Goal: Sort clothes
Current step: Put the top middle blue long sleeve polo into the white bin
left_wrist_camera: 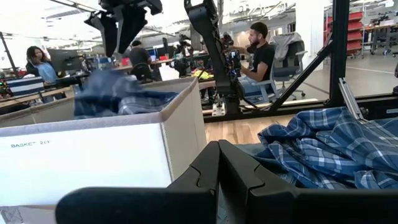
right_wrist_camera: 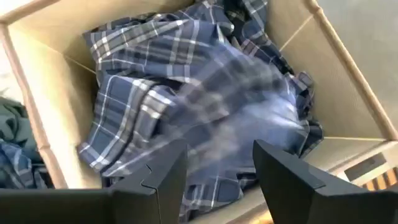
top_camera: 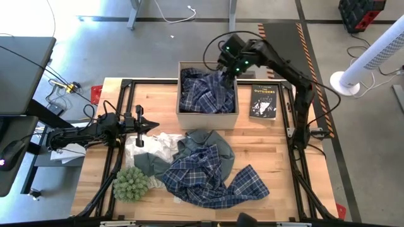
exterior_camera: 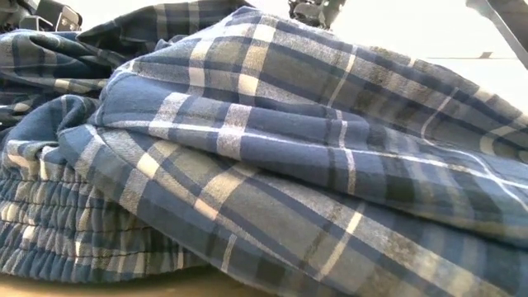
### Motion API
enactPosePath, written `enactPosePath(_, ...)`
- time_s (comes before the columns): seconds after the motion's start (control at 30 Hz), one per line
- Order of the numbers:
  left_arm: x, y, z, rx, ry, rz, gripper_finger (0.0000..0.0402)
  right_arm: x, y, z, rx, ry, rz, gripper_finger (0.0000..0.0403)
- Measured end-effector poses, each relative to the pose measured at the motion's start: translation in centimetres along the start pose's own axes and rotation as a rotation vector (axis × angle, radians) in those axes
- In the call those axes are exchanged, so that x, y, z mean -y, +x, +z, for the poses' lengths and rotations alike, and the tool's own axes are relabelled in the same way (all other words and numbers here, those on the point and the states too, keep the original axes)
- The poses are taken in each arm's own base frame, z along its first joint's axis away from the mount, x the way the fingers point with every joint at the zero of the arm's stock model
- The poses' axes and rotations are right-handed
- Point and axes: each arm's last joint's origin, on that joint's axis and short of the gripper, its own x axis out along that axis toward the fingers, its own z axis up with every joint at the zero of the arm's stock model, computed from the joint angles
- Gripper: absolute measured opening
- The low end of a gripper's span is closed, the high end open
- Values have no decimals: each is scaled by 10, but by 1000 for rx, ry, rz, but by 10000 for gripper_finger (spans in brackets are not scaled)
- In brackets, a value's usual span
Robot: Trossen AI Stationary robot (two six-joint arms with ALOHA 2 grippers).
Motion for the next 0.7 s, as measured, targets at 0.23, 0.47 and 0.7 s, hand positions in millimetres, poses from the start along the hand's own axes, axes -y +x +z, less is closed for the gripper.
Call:
enactPosePath(0.23,0,0,0,0,0,-1,1,1,38,19,202,-66,63,181)
enactPosePath(0.47,0,0,0,0,0,0,1,1,137,3,351,139,99,181)
enactPosePath(0.7,0,0,0,0,0,0,1,-1,209,-60,299,219,5,181)
